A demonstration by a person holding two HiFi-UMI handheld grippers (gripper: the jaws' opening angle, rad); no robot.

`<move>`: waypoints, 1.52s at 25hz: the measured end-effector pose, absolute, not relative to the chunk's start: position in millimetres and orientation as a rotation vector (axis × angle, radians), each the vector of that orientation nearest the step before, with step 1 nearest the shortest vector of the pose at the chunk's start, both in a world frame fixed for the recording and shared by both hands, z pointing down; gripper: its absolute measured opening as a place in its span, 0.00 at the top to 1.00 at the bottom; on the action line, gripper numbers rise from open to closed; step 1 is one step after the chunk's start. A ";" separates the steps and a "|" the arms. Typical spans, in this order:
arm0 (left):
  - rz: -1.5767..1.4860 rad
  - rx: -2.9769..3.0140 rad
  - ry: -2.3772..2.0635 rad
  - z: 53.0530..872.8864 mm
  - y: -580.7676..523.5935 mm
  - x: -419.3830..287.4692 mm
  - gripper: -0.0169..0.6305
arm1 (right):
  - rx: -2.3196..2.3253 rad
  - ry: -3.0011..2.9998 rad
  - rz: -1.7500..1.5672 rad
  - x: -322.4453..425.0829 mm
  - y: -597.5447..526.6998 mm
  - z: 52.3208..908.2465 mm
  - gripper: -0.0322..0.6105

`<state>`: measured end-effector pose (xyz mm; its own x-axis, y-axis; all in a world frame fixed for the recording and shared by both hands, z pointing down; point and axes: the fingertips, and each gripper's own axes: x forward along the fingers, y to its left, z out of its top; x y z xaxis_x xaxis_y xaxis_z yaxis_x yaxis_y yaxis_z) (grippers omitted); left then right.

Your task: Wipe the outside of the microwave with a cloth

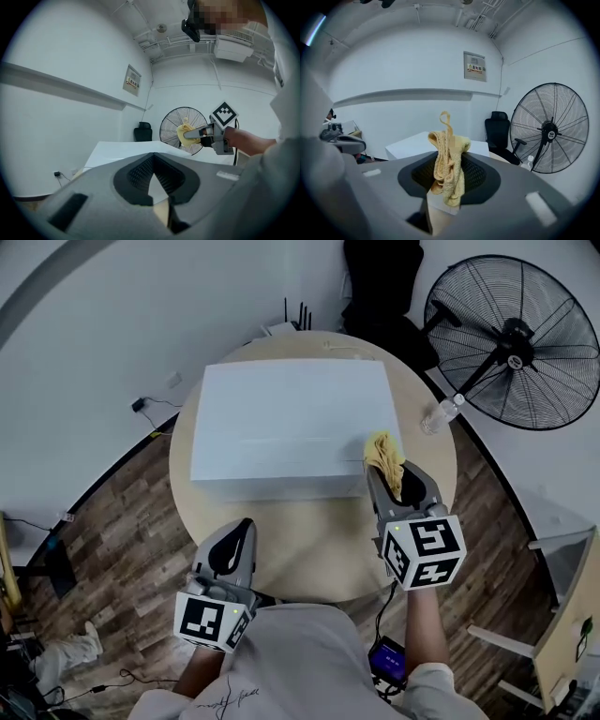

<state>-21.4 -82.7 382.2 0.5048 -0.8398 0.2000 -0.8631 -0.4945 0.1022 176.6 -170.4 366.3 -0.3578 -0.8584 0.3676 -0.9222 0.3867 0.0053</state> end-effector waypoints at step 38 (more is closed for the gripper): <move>0.137 2.592 -1.296 378.8 -155.3 -70.7 0.98 | 1.632 -1.712 0.608 237.9 -439.8 435.2 0.75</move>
